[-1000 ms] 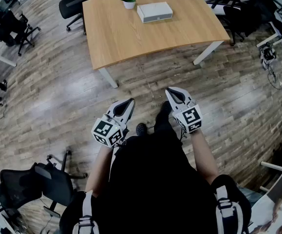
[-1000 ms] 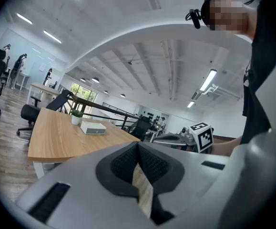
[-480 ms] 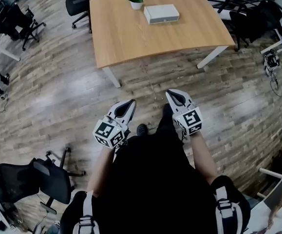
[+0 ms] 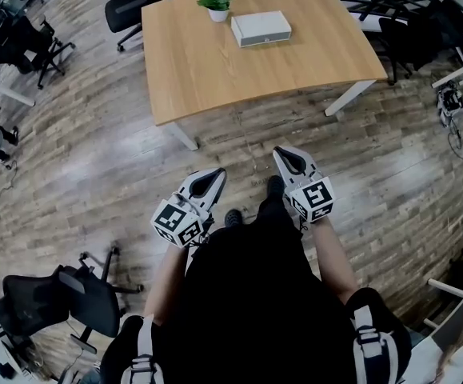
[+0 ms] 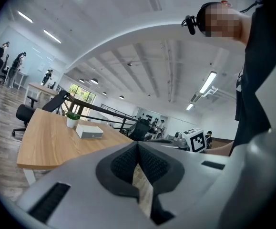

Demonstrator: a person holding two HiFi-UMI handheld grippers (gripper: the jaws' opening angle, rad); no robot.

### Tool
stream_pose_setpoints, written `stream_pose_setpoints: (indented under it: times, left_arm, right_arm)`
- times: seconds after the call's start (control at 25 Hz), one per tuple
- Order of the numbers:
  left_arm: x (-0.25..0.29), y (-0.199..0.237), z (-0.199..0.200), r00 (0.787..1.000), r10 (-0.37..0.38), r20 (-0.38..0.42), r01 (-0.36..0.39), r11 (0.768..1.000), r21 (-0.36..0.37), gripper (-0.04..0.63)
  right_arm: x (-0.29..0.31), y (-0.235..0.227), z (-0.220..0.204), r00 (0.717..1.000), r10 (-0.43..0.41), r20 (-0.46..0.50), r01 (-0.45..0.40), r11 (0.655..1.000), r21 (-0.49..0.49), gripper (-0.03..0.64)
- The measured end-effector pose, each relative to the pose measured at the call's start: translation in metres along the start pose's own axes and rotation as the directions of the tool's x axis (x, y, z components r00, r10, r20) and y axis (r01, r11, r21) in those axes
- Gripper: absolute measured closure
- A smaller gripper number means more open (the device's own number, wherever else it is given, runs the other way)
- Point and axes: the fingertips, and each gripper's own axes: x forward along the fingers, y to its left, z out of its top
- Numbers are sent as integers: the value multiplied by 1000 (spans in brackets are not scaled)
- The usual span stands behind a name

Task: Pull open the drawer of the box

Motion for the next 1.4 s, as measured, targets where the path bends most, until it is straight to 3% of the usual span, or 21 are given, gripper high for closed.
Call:
stream_pose_setpoints:
  times: [0.2,0.64,1.4]
  left_arm:
    - [46,9,12,1000,24,-11,-23,1000,17,574]
    - [142,12,35,996,90,-5,-89,995,49,574]
    - [241,-3,40,971,239,10,-239,969,56,574]
  right_arm:
    - [5,-34,11,997,79,24,-80,997,20,592]
    - [28,-113,22,978,205,-26,-207,972,-110,593]
    - [18,-221,23,945,325,43,-322,944,-71,592]
